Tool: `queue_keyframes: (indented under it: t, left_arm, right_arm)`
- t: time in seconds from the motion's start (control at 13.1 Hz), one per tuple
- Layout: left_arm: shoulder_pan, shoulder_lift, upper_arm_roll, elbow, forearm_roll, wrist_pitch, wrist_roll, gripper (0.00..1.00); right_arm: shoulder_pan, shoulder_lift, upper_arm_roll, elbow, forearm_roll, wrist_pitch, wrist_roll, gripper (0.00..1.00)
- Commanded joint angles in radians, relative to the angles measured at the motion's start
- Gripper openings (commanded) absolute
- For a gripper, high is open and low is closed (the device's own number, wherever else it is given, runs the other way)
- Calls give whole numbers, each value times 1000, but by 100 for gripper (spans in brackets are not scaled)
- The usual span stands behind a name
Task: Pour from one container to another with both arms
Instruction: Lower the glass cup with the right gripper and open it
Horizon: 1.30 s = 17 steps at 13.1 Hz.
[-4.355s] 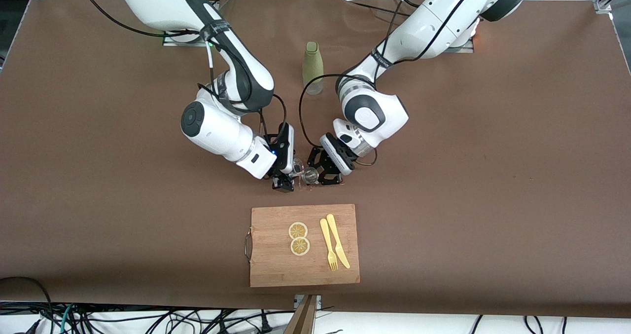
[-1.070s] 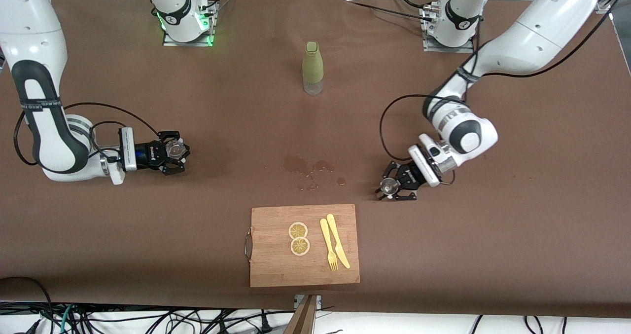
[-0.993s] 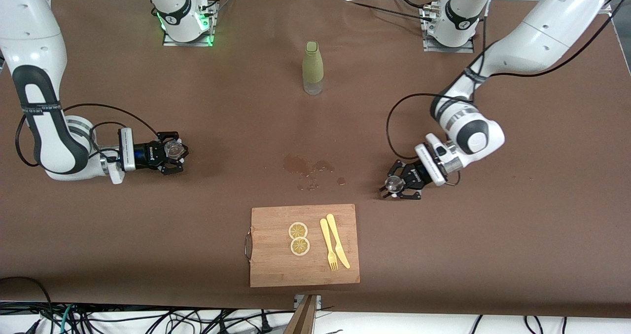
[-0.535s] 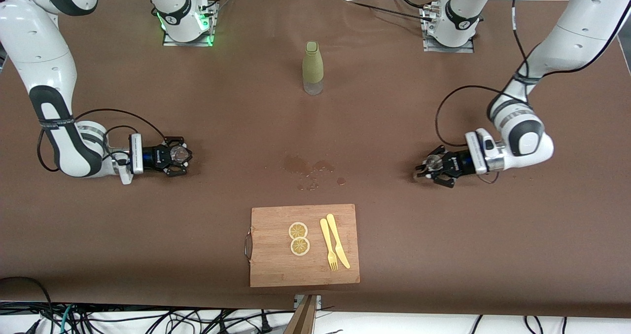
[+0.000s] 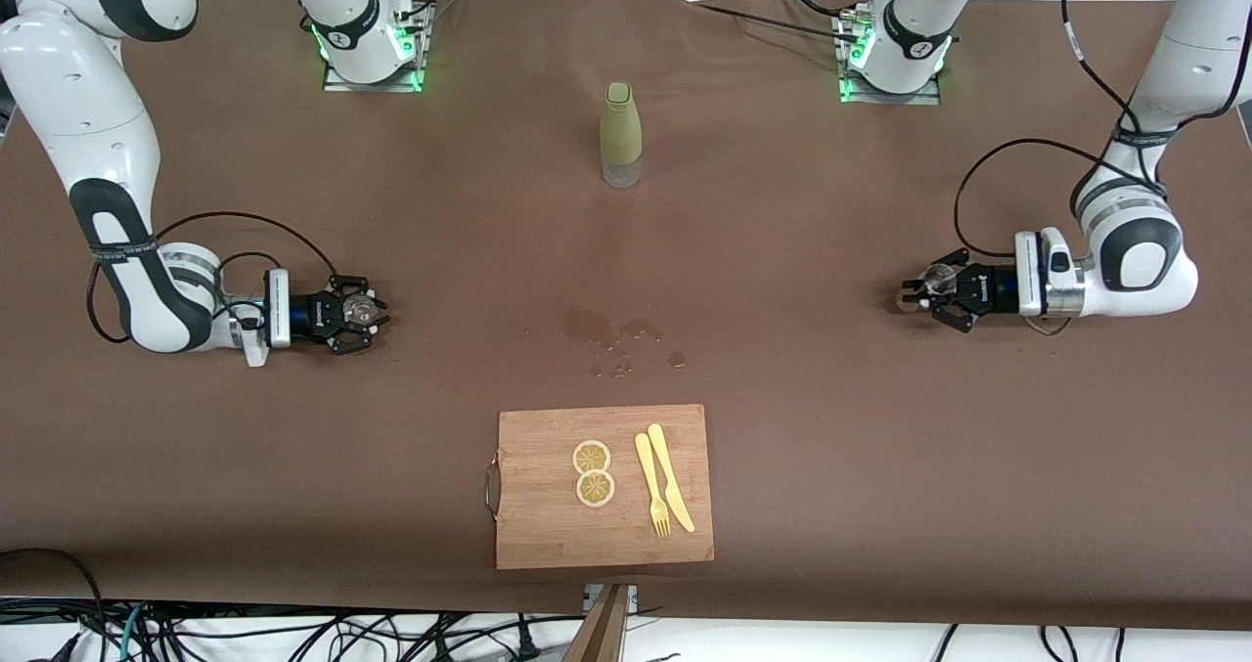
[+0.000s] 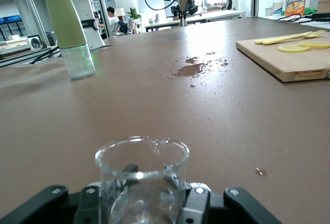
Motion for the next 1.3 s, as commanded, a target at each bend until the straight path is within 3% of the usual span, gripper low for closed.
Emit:
queue_keyframes:
  t: [0.0, 0.23, 0.61, 0.84, 1.07, 1.15, 1.22]
  left_arm:
    - [9, -6, 50, -3, 80, -47, 28, 0]
    - [12, 28, 87, 20, 85, -67, 101, 0]
    - [12, 96, 88, 61, 73, -79, 221, 0]
    - [9, 119, 89, 77, 71, -90, 238, 0]
    - [1, 137, 89, 77, 68, -84, 238, 0]
    - [3, 142, 89, 78, 70, -82, 240, 6]
    - [1, 143, 89, 87, 70, -82, 240, 20]
  right_arm:
    - [-36, 10, 11, 13, -10, -9, -13, 100]
    - [-44, -1, -30, 16, -52, -24, 1, 100]
    - [-40, -76, -160, 21, -118, -99, 57, 100]
    - [-40, -167, -210, 51, -194, -156, 203, 100]
    - [-34, -265, -218, 108, -288, -198, 453, 100]
    - [-31, -298, -216, 114, -302, -208, 534, 100]
    - [-30, -328, -213, 125, -317, -218, 620, 100]
